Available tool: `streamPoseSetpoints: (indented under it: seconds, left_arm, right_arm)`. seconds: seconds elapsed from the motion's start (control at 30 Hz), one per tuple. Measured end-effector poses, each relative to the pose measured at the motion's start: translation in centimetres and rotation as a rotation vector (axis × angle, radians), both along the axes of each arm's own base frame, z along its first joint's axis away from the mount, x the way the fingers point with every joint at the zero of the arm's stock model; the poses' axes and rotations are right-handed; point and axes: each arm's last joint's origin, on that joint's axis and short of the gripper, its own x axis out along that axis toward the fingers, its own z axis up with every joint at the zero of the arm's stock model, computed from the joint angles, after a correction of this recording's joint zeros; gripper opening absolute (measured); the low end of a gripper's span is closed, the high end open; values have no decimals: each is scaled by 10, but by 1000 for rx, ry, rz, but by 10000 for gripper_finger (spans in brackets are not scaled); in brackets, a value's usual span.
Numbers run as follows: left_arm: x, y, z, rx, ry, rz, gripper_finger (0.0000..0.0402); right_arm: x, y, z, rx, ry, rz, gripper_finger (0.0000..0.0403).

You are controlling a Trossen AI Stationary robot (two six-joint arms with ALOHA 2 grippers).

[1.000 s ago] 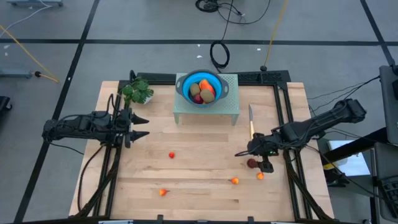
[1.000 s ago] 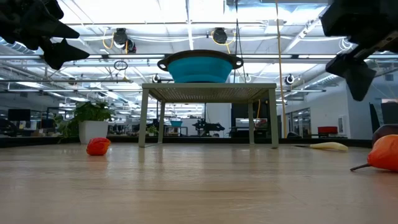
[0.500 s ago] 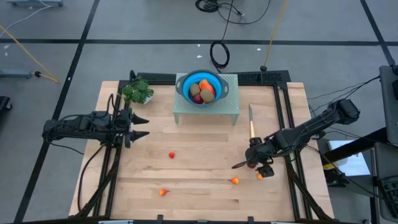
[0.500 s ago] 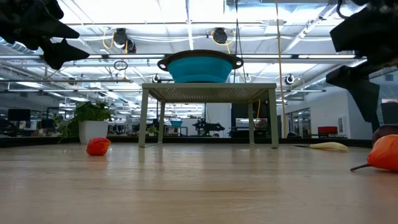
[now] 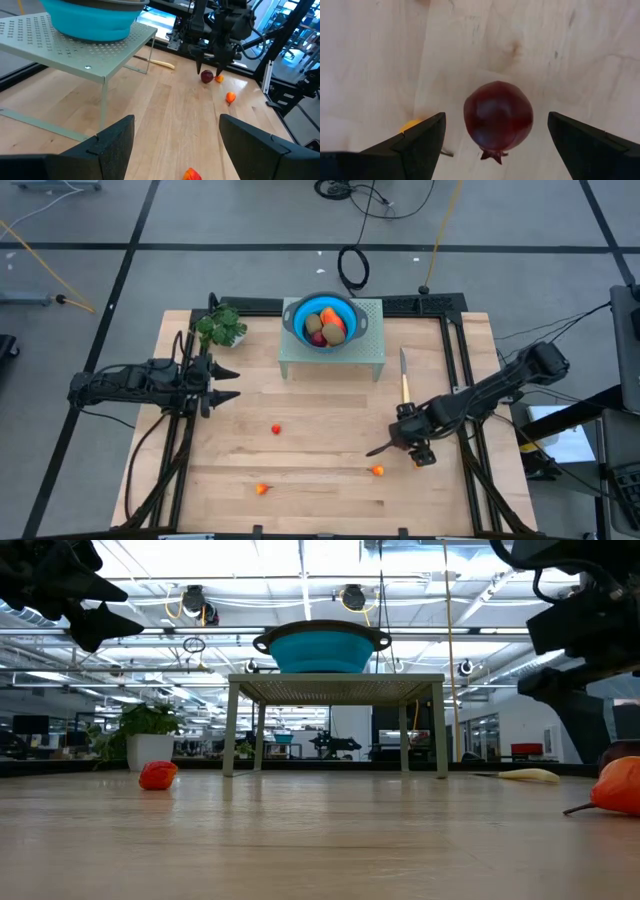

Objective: Pick & Place Fruit
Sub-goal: Put the pomegranate into the colander on the shelf

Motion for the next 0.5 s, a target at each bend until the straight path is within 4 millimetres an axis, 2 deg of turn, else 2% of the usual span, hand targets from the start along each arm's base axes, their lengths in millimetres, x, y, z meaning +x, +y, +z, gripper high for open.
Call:
streamPoseSetpoints:
  seconds: [0.23, 0.5]
  left_arm:
    - [0, 0, 0, -3, -1, 1, 292]
    - [0, 0, 0, -3, -1, 1, 292]
  right_arm:
    - [3, 1, -10, -24, 35, 2, 341]
    - [5, 1, -12, -46, 30, -3, 331]
